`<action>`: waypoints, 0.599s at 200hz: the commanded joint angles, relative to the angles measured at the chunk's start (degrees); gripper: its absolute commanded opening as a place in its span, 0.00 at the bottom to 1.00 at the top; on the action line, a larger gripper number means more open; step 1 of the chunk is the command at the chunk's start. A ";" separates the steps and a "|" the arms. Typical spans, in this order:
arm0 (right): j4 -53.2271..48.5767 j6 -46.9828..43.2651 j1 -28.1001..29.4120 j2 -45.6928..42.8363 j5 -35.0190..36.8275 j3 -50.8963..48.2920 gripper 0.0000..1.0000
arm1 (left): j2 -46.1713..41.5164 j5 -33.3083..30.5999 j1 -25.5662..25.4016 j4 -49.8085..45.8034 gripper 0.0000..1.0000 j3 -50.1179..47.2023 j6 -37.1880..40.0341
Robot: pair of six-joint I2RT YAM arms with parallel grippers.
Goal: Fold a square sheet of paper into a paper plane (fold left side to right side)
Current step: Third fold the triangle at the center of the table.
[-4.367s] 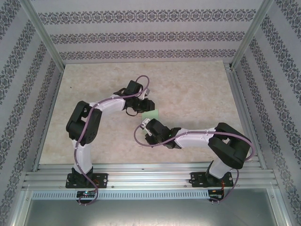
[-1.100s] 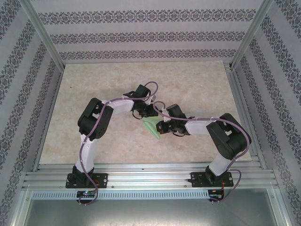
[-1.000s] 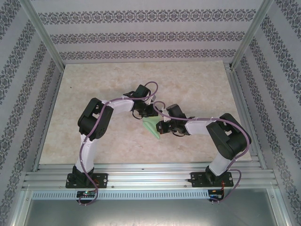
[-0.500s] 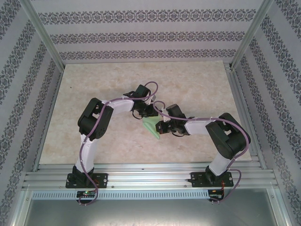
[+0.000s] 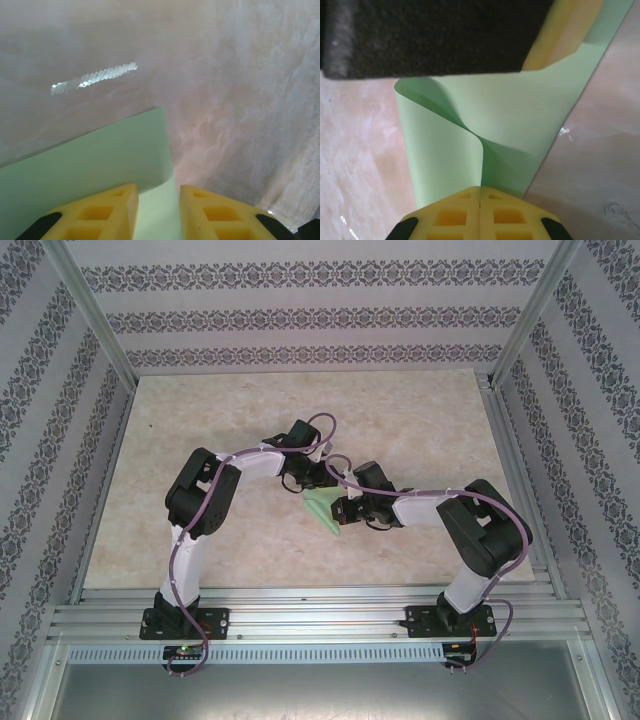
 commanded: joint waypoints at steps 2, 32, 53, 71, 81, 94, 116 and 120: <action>-3.85 -1.42 1.05 3.61 2.95 -0.02 0.02 | -2.69 -0.71 -0.25 -3.31 0.35 0.49 1.58; -4.37 -1.49 1.19 4.50 3.52 -0.43 0.02 | -8.64 -0.28 2.44 -5.51 0.42 0.64 2.63; -4.20 -1.48 1.20 4.51 3.48 -0.63 0.02 | -13.15 -0.96 4.78 -6.63 0.45 -1.00 2.99; -4.11 -1.44 1.15 4.24 3.43 -0.55 0.02 | -17.01 -1.44 6.12 -6.16 0.42 -4.66 2.67; -4.11 -1.39 1.14 4.15 3.30 -0.46 0.02 | -18.82 -0.96 6.40 -4.97 0.38 -7.52 1.95; -4.30 -1.52 1.17 4.12 3.31 -0.15 0.02 | -20.56 1.81 6.41 -1.59 0.32 -11.52 -0.07; -4.38 -1.67 1.25 4.33 3.12 0.15 0.02 | -21.86 7.70 5.81 8.22 0.25 -18.59 -6.15; -4.38 -1.67 1.24 4.33 3.07 0.16 0.02 | -21.84 8.02 5.52 9.34 0.25 -19.42 -6.85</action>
